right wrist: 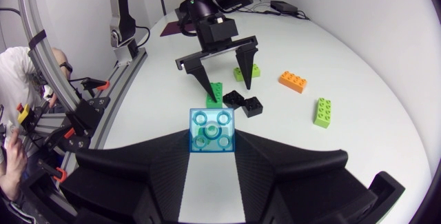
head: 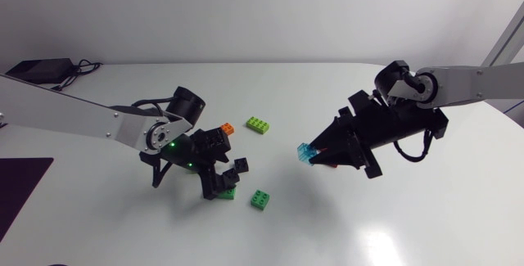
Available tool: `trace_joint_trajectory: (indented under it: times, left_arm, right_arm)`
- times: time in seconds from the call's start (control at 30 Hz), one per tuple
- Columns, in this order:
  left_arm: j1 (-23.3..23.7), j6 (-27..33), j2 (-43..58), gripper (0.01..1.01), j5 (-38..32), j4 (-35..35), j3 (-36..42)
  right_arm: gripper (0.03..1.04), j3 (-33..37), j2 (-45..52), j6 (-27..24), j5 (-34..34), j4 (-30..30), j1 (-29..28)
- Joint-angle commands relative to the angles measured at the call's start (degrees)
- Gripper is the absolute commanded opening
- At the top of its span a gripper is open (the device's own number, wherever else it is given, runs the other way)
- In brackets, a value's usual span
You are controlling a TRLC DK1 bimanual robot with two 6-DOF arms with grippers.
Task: Separate the duplo bricks
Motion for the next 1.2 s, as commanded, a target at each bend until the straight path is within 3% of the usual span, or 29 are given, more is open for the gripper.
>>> trace_joint_trajectory:
  times: [0.0, 0.67, 1.17]
  left_arm:
    - [-0.2, -1.1, 1.7, 0.91, -0.4, 0.2, 0.9]
    - [0.4, -1.3, 4.2, 0.91, -1.8, 0.4, 4.6]
    - [-0.9, -2.9, -6.1, 0.91, -1.9, 0.4, -5.0]
  right_arm:
    - [0.27, -1.5, -0.4, -2.5, -1.1, -0.7, -0.6]
    - [0.27, -1.4, 0.7, -3.3, -1.5, -0.8, -1.3]
    - [0.27, -1.9, 0.2, -3.6, -1.6, -1.5, -0.9]
